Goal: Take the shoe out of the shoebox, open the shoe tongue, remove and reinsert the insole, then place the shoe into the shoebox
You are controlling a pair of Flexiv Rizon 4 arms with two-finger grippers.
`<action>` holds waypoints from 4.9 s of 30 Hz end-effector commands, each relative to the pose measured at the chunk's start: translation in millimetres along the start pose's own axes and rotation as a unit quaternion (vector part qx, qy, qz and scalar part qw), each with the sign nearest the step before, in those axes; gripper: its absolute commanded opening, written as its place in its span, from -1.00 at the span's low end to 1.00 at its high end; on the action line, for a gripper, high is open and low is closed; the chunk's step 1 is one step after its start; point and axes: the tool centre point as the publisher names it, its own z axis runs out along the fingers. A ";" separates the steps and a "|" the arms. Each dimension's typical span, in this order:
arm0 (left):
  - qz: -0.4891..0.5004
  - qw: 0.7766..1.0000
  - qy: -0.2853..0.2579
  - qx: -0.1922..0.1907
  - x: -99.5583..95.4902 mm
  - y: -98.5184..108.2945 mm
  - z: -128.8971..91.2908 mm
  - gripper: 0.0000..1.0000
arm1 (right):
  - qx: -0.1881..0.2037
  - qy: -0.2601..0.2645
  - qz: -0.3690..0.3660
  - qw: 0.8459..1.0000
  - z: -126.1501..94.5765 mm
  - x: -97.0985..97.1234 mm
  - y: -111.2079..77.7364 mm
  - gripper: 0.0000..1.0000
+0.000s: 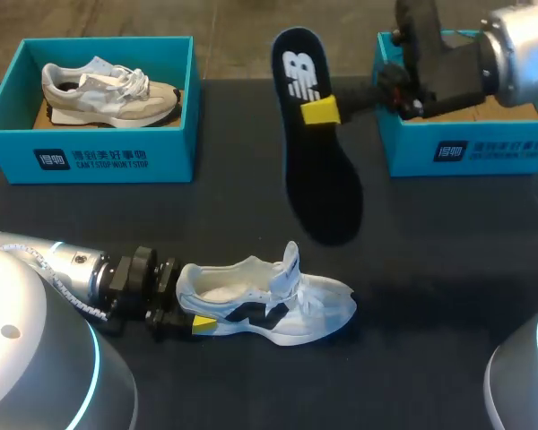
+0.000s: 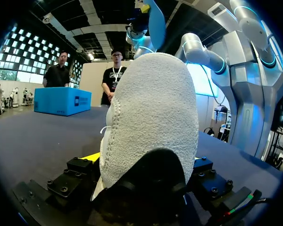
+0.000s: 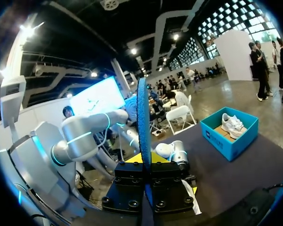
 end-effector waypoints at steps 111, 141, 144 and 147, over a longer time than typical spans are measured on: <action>0.000 1.000 -0.001 -0.001 -0.4 1.2 1.1 -1.00 | -0.037 -0.014 0.064 0.997 -83.7 70.9 -15.9 -1.00; 0.023 0.999 -0.013 -0.047 -1.0 -4.4 -18.3 1.00 | -0.046 -0.017 0.053 0.997 -83.5 71.8 -18.9 -1.00; 0.023 0.998 -0.011 -0.050 0.7 -3.1 -21.1 1.00 | -0.046 -0.017 0.053 0.997 -83.5 71.8 -18.9 -1.00; 0.021 0.998 -0.009 -0.062 1.0 -3.4 -21.8 1.00 | -0.046 -0.017 0.053 0.997 -83.5 71.8 -18.9 -1.00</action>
